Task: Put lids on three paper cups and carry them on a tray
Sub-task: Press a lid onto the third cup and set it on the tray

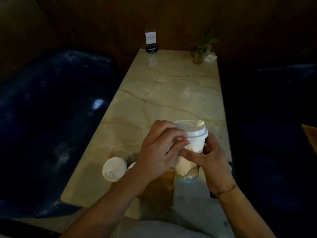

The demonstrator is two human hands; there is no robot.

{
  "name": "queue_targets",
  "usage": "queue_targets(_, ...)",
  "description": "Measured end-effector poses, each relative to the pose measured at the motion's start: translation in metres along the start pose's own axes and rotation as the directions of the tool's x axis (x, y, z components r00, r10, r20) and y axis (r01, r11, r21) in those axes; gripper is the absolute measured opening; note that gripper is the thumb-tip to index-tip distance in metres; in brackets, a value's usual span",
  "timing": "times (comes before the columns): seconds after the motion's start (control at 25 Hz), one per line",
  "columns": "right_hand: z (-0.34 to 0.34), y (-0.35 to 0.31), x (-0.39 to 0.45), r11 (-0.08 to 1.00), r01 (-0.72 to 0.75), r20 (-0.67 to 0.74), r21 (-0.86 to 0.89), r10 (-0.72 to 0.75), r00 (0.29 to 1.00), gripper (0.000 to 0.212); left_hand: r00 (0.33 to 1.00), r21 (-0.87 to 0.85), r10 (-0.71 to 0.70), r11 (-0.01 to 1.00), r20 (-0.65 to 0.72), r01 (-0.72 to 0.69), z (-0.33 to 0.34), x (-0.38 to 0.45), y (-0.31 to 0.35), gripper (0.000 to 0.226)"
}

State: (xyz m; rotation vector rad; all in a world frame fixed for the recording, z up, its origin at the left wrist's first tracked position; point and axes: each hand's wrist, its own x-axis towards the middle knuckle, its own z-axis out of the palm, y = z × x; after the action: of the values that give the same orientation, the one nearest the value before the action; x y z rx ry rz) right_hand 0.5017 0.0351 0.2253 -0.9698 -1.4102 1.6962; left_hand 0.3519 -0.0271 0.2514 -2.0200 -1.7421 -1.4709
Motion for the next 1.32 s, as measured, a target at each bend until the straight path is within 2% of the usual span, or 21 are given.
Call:
queue_targets(0.24, -0.012, -0.002, 0.003, 0.986, -0.030, 0.125, 0.163, 0.009, 0.992, 0.068, 0.999, -0.017, 0.044, 0.999, 0.003, -0.044, 0.000, 0.010, 0.004, 0.015)
queue_targets(0.56, -0.022, -0.006, 0.006, 0.970, -0.142, 0.256, 0.198, 0.089, 0.962, 0.054, 1.000, -0.142, 0.022, 0.990, 0.005, -0.021, -0.007, 0.006, -0.004, 0.014)
queue_targets(0.8, -0.025, -0.010, 0.008, 0.957, -0.203, 0.333, 0.206, 0.126, 0.934, 0.066, 1.000, -0.191, 0.003, 0.982, 0.024, 0.002, -0.015, 0.007, -0.010, 0.012)
queue_targets(0.92, -0.025, -0.010, 0.007, 0.952, -0.233, 0.341, 0.197, 0.157, 0.927, 0.072, 1.000, -0.194, -0.020, 0.981, 0.012, 0.022, -0.016, 0.007, -0.013, 0.013)
queue_targets(1.04, -0.022, -0.011, 0.010, 0.965, -0.194, 0.320, 0.174, 0.131, 0.938, 0.082, 1.000, -0.141, -0.010, 0.990, -0.002, 0.010, -0.017, 0.006, -0.017, 0.013)
queue_targets(1.16, -0.019, -0.007, 0.016, 0.980, -0.144, 0.217, 0.136, 0.112, 0.970, 0.074, 0.999, -0.037, 0.022, 0.999, -0.035, -0.023, -0.014, 0.008, -0.021, 0.015)
queue_targets(1.32, -0.014, -0.005, 0.017, 0.993, -0.101, 0.186, 0.052, 0.090, 0.978, 0.071, 0.998, 0.040, 0.046, 0.998, -0.041, -0.045, -0.006, 0.007, -0.023, 0.015)
